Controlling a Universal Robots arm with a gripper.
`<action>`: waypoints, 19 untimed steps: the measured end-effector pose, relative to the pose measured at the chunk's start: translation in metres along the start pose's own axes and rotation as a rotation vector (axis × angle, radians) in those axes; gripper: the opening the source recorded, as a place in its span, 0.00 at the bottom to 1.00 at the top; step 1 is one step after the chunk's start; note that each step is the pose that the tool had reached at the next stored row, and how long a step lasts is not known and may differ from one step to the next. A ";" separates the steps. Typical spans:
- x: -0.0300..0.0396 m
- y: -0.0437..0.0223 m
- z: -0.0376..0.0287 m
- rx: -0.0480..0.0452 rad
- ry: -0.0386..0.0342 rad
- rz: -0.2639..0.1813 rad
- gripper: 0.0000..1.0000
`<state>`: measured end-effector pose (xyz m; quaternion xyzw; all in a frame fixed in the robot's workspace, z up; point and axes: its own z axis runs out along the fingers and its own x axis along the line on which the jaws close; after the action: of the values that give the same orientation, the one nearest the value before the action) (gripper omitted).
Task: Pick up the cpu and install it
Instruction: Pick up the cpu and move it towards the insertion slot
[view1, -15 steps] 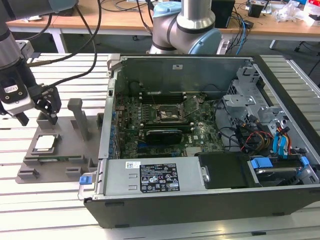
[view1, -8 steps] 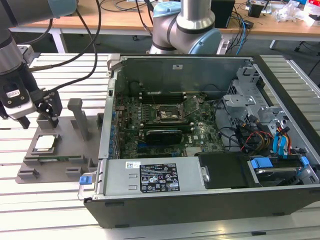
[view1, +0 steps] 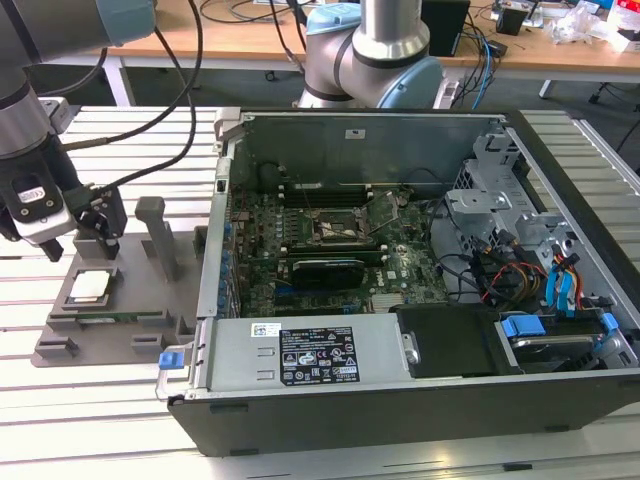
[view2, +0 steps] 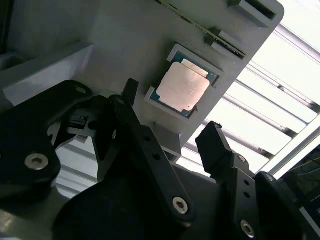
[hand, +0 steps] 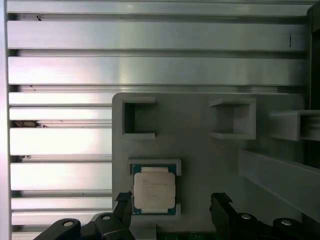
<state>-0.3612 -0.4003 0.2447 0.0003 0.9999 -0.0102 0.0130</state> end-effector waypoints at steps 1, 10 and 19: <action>0.0000 0.0000 0.0012 0.0000 0.0000 0.000 0.74; 0.0013 -0.0003 0.0137 0.0009 0.0002 0.000 0.74; 0.0040 -0.0019 0.0300 0.0010 -0.0001 0.000 0.74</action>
<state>-0.3644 -0.4028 0.2146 0.0002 0.9999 -0.0107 0.0131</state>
